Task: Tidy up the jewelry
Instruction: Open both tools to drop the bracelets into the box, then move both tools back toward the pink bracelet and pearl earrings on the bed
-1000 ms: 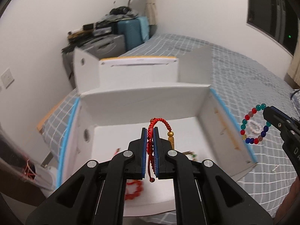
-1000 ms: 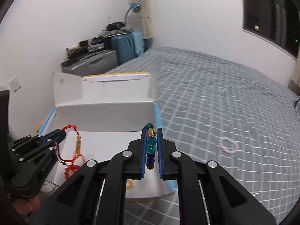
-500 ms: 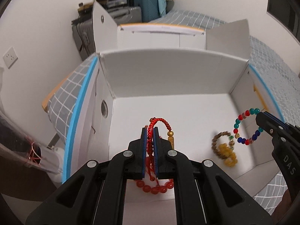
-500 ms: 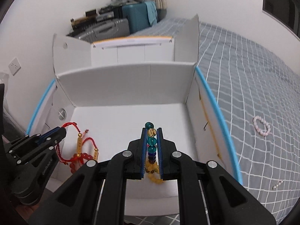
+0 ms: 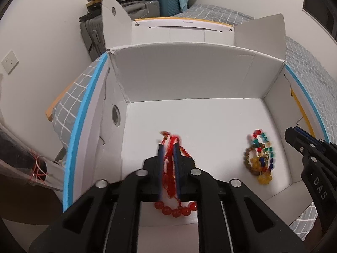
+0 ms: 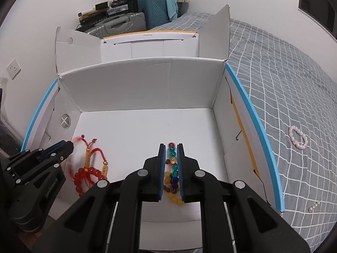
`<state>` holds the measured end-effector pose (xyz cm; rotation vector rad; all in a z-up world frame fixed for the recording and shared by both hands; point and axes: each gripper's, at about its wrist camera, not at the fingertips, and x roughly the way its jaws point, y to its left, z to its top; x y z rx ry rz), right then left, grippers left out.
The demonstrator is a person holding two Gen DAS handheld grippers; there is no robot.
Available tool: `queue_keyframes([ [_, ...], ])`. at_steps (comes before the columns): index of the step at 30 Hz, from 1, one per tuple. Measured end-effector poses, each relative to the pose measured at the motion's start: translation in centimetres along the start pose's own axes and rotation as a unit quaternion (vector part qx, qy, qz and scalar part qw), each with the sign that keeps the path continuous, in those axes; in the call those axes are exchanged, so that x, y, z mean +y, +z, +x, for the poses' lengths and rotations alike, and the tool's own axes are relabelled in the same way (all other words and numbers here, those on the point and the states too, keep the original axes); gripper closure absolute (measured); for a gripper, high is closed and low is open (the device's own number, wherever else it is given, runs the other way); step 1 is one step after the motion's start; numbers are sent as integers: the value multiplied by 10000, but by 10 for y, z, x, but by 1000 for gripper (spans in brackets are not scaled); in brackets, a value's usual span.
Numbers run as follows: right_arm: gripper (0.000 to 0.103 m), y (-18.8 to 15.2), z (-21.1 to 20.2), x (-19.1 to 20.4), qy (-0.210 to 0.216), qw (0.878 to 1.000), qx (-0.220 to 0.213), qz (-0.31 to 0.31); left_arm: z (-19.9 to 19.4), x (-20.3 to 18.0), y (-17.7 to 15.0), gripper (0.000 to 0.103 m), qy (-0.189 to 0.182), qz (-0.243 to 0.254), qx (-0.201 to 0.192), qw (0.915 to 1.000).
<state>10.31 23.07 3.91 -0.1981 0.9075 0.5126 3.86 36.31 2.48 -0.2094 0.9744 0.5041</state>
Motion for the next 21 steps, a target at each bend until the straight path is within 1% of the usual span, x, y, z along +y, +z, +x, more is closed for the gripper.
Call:
queue_keyframes([
  [1,80,0,-2,1,38,10000,-9,-2,-2,1,0,68,14,-42,-23,10000],
  [2,69,0,-3,1,44,10000,-20,-9,-4,2,0,63,-6,-80,-51,10000],
  [3,65,-1,-7,2,51,9999,-82,-25,-7,4,0,56,-8,-112,-97,9999],
  [4,58,-1,-10,2,52,9999,-132,-38,-10,4,0,50,18,-123,-132,9998],
  [5,54,-1,-14,3,53,9998,-178,-49,-15,5,0,47,28,-141,-207,9997],
  [6,47,-1,-17,3,57,9997,-210,-55,-18,5,0,39,19,-156,-253,9996],
  [7,39,-1,-21,2,68,9996,-255,-57,-23,6,1,33,13,-186,-318,9993],
  [8,34,-2,-27,2,69,9994,-324,-66,-26,6,1,31,14,-203,-364,9991],
  [9,32,-1,-30,1,57,9993,-367,-71,-30,6,1,28,12,-210,-409,9989],
  [10,27,-2,-35,0,40,9991,-424,-78,-34,6,1,23,-3,-224,-475,9986],
  [11,23,-2,-40,-1,28,9989,-470,-84,-38,6,2,20,1,-236,-523,9984],
  [12,21,-2,-47,-3,-14,9985,-541,-99,-42,6,2,17,6,-242,-588,9980],
  [17,12,-6,-73,-17,-194,9964,-814,-102,-58,-5,3,11,16,-242,-781,9967],
  [21,9,-12,-94,-38,-299,9945,-998,36,-72,-22,3,6,-104,-174,-941,9954],
])
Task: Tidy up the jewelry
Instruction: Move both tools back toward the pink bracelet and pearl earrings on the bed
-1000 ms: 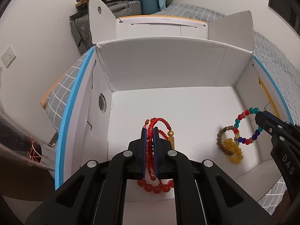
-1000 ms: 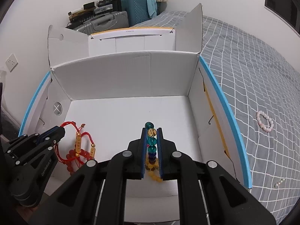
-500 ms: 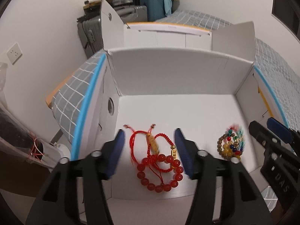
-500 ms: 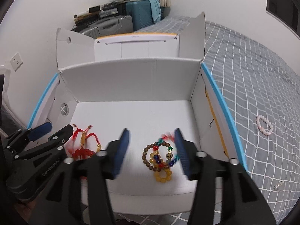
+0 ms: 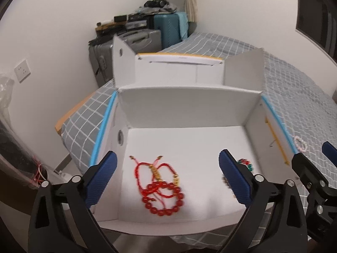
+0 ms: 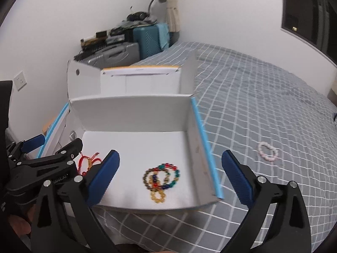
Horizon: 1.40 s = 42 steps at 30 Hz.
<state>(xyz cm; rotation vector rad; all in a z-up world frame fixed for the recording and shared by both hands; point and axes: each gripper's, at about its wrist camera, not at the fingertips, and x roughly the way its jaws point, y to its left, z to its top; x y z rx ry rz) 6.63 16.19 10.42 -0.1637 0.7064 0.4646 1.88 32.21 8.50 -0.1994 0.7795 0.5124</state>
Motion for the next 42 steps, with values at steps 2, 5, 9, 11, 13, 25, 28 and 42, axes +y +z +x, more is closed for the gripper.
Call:
queue_keyframes([
  [2,8,-2,-10,-13,-76,9999,-75,59,-8,-14,1,6,-102,66,-96,9999],
  [5,8,-6,-26,-40,-240,9994,-170,160,-16,-37,3,6,-279,166,-191,9993],
  [9,8,-15,-44,-80,-512,9979,-232,316,-27,-74,2,6,-481,364,-279,9978],
  [11,8,-18,-50,-97,-604,9970,-242,409,-30,-93,2,6,-577,472,-307,9967],
  [13,8,-23,-56,-120,-738,9955,-247,534,-34,-117,2,6,-693,569,-339,9954],
  [25,8,-65,-63,-231,-1260,9869,-96,998,-24,-250,-2,6,-1439,1158,-177,9826],
  [28,8,-77,-56,-256,-1343,9845,11,1127,-13,-288,-5,6,-1563,1324,-87,9788],
  [42,8,-147,8,-332,-1310,9785,682,1439,91,-396,-11,6,-1648,1675,554,9704],
])
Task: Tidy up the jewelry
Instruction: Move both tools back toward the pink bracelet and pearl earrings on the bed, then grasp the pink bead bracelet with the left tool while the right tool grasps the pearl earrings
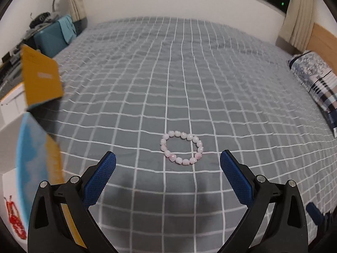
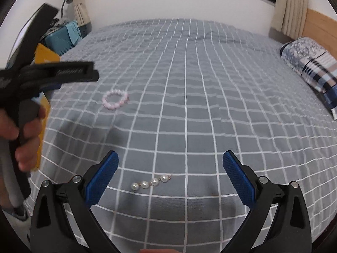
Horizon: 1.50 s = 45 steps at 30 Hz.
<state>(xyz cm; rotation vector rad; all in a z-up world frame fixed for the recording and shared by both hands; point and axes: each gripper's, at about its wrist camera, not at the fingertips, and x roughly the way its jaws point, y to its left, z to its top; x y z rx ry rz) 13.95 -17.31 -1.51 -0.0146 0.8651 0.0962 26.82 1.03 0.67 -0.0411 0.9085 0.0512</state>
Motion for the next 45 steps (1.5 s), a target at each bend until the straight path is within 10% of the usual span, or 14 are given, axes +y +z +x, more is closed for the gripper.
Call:
queue_keyframes([
  [22,9,-31,61,27,326,9962,623,-518,101,-3,-1,7,-350,-32,500,9981],
  [40,73,-31,64,20,337,9961,671,-454,100,-4,-6,82,-245,132,734,9969],
  [45,93,-29,61,21,252,9971,544,-477,90,-5,-7,84,-269,166,658,9973],
])
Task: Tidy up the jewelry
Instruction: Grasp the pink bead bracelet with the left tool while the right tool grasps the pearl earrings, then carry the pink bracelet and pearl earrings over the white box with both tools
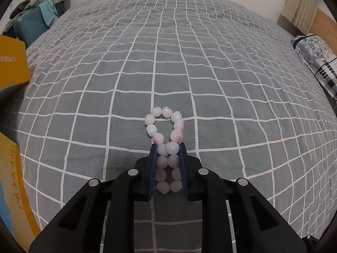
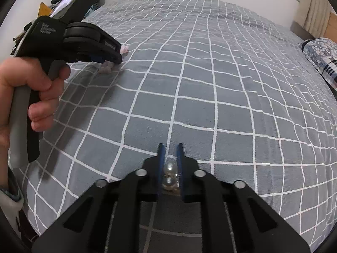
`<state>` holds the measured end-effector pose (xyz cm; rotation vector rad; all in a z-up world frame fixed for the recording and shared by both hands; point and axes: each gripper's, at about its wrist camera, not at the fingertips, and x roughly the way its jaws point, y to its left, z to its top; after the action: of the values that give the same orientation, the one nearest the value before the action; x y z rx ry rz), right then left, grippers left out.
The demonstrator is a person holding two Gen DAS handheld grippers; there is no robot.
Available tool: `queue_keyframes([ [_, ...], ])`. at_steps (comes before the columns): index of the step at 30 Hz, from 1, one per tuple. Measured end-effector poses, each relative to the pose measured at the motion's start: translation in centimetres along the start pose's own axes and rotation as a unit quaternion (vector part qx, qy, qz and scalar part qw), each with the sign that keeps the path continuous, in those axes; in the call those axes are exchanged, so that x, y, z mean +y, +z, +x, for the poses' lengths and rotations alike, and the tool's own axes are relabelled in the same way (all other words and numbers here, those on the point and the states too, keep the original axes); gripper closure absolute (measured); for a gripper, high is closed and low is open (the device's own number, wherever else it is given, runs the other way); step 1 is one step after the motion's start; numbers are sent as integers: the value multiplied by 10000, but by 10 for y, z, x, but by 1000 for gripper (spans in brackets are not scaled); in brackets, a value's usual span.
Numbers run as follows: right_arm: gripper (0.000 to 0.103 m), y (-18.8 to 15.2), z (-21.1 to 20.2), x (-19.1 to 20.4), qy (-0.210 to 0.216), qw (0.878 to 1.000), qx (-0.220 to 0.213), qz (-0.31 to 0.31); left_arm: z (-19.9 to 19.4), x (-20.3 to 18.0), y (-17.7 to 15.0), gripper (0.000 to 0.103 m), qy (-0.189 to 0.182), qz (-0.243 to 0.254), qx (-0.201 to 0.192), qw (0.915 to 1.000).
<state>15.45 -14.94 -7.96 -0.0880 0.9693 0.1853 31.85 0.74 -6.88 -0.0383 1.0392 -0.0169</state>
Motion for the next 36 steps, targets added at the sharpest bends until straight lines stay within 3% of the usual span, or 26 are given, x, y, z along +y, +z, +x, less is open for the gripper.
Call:
queue_keyframes([
  [16,93,6,-13,-5,-300,9980,-537,111,-21,-2,1,84,-49,-46,-314,9995],
  [30,93,8,-37,-8,-499,9909,-1229,236,-50,-11,-3,83,-195,40,-1034,9944],
  [36,93,9,-40,-9,-507,9896,-1320,270,-60,-9,-5,83,-267,6,-1263,9916],
])
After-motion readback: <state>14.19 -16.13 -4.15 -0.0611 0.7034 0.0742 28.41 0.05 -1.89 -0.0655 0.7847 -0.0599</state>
